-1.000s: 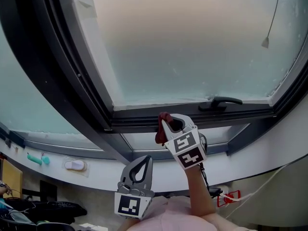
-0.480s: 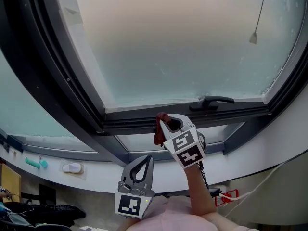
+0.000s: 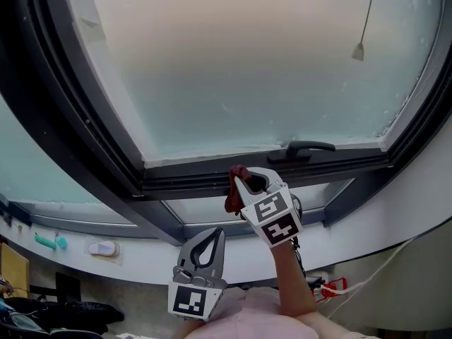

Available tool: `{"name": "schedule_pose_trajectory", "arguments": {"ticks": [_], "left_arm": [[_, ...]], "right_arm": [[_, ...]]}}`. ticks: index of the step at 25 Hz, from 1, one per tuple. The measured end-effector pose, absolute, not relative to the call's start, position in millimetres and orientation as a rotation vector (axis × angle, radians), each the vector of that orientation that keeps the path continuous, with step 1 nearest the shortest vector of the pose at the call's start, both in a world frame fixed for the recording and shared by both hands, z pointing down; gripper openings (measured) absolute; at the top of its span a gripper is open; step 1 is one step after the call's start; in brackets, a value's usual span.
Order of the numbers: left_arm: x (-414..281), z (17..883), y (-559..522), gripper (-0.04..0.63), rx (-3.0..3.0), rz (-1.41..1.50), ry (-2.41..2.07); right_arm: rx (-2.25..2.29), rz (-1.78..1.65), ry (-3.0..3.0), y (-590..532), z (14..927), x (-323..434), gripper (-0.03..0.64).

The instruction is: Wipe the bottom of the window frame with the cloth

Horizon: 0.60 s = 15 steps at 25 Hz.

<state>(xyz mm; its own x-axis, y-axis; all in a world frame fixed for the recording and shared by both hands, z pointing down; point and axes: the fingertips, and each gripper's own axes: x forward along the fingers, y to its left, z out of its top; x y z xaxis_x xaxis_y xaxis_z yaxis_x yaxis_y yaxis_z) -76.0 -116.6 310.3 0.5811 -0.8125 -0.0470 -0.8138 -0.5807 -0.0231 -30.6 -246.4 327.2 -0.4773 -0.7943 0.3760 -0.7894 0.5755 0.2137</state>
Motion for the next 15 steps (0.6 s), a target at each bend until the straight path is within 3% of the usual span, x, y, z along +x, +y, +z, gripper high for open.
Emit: {"name": "schedule_pose_trajectory", "arguments": {"ticks": [15], "left_arm": [[-49.8, 312.9, -114.6, 0.000, -2.744, 0.030, 1.410]], "right_arm": [[1.320, 0.010, -2.394, -246.7, 326.9, 8.8, 0.055]]}}
